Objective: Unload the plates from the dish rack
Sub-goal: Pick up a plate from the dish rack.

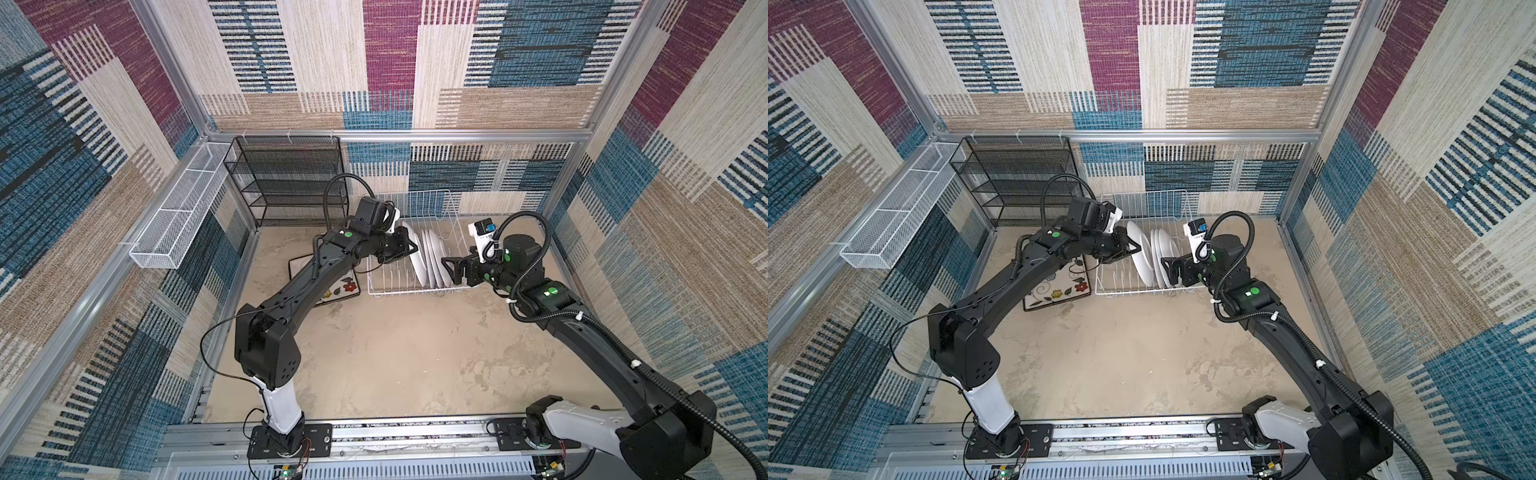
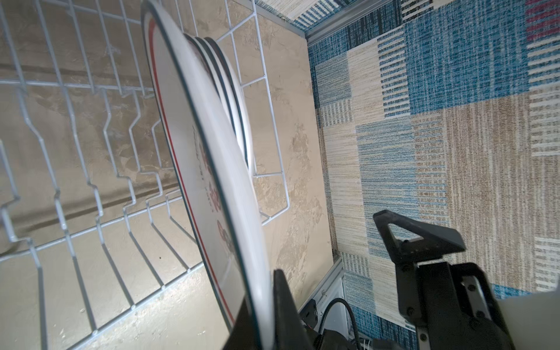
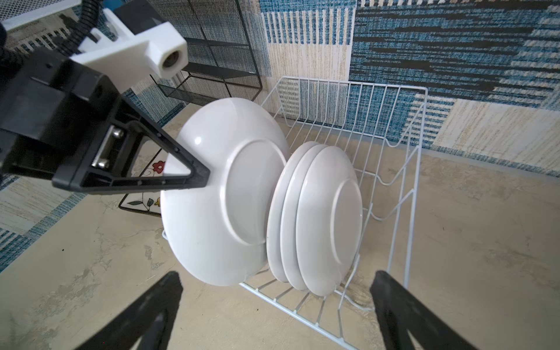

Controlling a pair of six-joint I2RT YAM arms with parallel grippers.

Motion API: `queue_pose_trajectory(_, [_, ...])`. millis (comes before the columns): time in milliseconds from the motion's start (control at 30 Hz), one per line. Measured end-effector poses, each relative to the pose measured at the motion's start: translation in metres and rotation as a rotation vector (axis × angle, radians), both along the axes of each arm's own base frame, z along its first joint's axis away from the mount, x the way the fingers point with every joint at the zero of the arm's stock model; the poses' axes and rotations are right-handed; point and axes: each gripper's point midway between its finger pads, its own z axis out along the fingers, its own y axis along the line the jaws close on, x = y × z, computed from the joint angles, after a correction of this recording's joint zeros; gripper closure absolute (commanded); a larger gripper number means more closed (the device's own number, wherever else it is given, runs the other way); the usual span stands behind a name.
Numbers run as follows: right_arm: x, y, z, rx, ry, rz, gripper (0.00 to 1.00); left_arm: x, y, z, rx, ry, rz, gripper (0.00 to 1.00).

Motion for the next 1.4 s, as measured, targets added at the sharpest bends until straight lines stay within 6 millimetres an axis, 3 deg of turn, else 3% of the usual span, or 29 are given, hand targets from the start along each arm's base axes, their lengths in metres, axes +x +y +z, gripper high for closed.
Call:
queue_pose_trajectory(367, [0.007,0.01,0.016,0.058,-0.007,0.019,0.0,-0.012,0.018,0.03,-0.016,-0.039,0.023,1.0])
queue_pose_trajectory(567, [0.015,0.014,0.033,0.109,0.006,0.007,0.0,-0.016,0.033,0.056,-0.007,-0.133,0.015,1.0])
queue_pose_trajectory(1000, [0.027,0.036,0.067,0.253,0.128,0.036,0.0,-0.037,0.071,0.087,0.243,-0.448,-0.075,1.0])
queue_pose_trajectory(1400, [0.038,0.068,0.105,0.385,0.213,0.149,0.06,-0.054,0.104,0.079,0.572,-0.687,-0.155,1.0])
